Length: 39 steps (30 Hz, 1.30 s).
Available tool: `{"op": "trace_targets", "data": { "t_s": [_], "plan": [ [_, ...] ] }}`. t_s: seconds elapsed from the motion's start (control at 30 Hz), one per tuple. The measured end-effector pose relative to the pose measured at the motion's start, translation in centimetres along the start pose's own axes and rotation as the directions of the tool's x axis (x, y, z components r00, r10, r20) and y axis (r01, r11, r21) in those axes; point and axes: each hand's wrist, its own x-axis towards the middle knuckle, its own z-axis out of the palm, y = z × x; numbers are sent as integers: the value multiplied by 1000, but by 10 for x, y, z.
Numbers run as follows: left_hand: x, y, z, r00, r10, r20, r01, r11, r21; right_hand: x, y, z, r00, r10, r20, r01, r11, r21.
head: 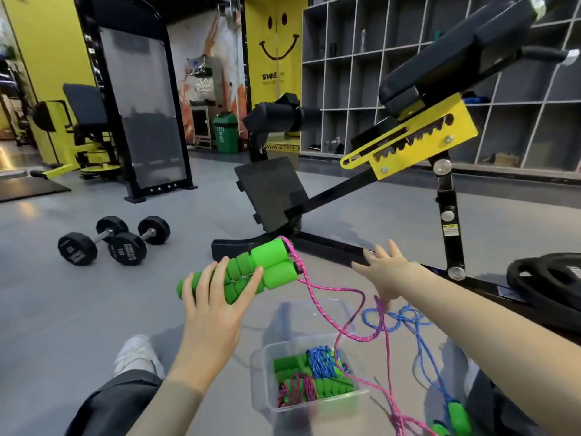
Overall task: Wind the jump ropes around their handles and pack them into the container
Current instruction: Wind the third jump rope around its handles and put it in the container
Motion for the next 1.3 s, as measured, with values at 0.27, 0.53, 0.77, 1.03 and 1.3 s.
{"op": "trace_targets", "data": {
  "t_s": [0.27, 0.53, 0.77, 1.03, 1.3],
  "plan": [
    [-1, 13, 10, 993, 107, 44, -105, 994, -32, -22, -27, -32, 908, -282, -311, 299, -83, 951],
    [-9, 16, 16, 974, 219, 49, -218, 976, -27, -12, -26, -24, 870, -3, -494, 479, 247, 842],
    [-9, -6, 18, 981, 149, 124, -150, 989, -4, -1, -16, 17, 951, -214, -222, 306, 578, 756],
    [9, 7, 15, 978, 200, 58, -199, 980, -26, -7, -36, -1, 848, -393, -356, 322, -151, 935],
    [5, -6, 18, 979, 175, 105, -171, 984, -41, -18, -24, 4, 941, -112, -318, 299, -158, 941]
  ]
}}
